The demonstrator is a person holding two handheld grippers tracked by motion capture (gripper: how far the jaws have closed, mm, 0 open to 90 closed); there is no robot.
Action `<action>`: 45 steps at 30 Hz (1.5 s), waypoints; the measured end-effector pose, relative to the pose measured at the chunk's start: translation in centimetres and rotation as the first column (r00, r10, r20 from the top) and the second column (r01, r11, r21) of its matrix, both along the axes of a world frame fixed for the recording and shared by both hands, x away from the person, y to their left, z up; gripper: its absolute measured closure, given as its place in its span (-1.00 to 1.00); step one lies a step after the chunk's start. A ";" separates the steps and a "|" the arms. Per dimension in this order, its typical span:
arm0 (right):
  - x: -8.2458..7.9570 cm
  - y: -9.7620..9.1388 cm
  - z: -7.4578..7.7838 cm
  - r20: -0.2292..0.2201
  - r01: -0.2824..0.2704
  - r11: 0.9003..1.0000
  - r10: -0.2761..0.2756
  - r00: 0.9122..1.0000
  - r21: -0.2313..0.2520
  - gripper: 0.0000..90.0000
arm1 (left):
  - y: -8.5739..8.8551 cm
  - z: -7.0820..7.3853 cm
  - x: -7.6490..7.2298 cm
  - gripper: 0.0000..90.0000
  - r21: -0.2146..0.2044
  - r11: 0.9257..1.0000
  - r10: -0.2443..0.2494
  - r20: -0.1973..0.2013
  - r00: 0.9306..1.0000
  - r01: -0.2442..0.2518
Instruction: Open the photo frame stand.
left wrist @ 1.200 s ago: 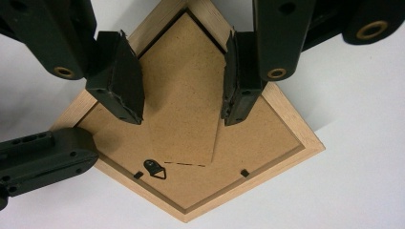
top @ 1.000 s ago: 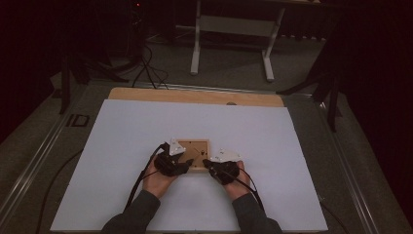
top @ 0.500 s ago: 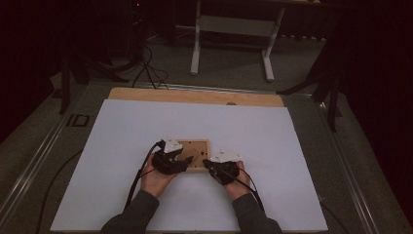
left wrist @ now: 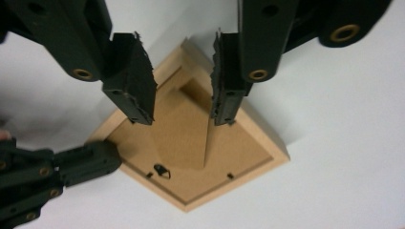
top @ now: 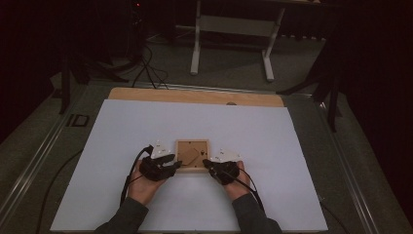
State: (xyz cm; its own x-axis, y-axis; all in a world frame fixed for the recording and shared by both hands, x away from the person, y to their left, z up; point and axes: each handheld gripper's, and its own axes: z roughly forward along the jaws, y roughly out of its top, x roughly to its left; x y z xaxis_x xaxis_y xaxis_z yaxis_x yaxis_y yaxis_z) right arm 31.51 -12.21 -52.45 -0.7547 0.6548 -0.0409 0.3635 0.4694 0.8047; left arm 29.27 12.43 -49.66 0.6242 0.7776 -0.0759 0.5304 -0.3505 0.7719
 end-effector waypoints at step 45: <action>0.0 0.0 0.0 -0.004 0.000 1.000 0.000 1.000 0.004 0.99 | -1.9 0.6 2.5 0.34 -0.057 0.998 -0.035 -0.160 0.986 0.026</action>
